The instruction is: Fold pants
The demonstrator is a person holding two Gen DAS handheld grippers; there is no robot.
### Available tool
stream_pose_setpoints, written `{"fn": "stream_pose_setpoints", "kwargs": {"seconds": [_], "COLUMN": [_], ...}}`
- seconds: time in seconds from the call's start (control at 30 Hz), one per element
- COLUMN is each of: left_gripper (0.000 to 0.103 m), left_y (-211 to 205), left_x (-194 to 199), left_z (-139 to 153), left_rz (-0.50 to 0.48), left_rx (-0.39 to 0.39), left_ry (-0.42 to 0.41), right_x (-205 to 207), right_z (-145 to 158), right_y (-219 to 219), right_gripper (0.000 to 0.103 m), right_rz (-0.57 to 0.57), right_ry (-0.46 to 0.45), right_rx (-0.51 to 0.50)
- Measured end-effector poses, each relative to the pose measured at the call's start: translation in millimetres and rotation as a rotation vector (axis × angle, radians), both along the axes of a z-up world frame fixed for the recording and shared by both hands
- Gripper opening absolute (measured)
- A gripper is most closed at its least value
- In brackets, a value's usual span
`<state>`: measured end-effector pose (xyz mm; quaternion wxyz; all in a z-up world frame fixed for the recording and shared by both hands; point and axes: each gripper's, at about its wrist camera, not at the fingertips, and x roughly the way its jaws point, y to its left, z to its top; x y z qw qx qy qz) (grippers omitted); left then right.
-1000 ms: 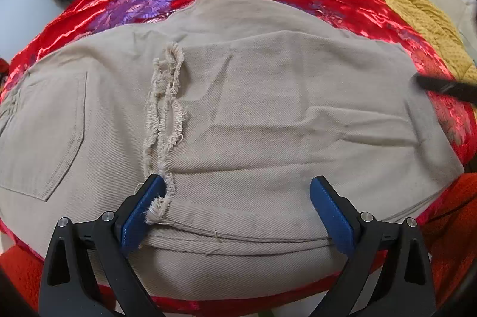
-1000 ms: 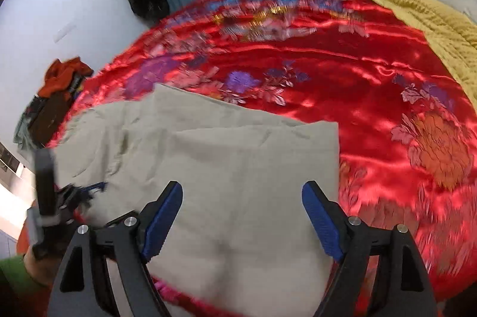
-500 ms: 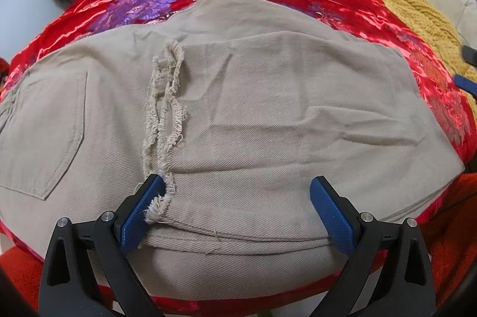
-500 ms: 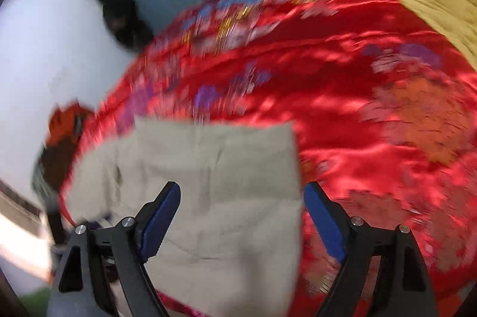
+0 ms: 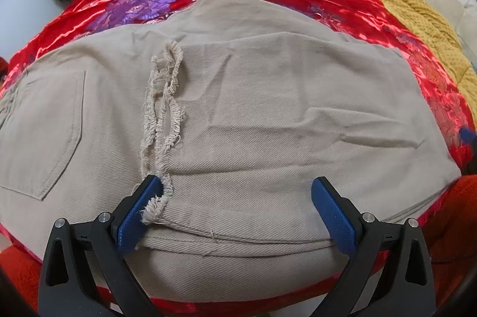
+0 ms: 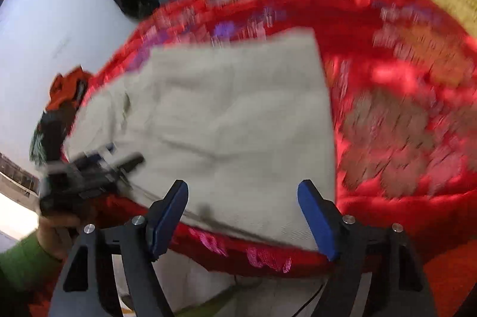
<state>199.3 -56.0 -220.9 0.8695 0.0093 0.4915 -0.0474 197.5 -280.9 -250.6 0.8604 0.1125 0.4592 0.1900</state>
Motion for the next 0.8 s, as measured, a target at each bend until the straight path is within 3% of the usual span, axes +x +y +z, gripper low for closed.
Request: {"fn": "stream_pose_setpoints", "kwargs": {"seconds": [0.1,0.23,0.53,0.67,0.8], "left_gripper": [0.100,0.100,0.101,0.100,0.100], "left_y": [-0.2,-2.4,-0.8,-1.1,6.1], "left_x": [0.0,-0.8,-0.9,-4.4,-31.7], "left_z": [-0.1,-0.5,-0.7,9.1,39.7], "left_rz": [0.001,-0.013,-0.010,0.020,0.033], "left_rx": [0.001,0.025,0.022,0.030,-0.062], "left_ry": [0.000,0.001,0.000,0.021,-0.010], "right_x": [-6.6,6.4,5.0,-1.2,-2.6], "right_z": [10.0,-52.1,-56.6,-60.5,-59.3], "right_y": [8.9,22.9,50.8,53.3,48.1], "right_gripper": [0.077,0.077,0.090,0.094,0.094], "right_rz": [0.029,0.095,0.183,0.201,0.198], "right_ry": [-0.087,0.144,0.069,0.052,0.048], "right_rx": [-0.037,-0.113,-0.273,-0.298,-0.288]}}
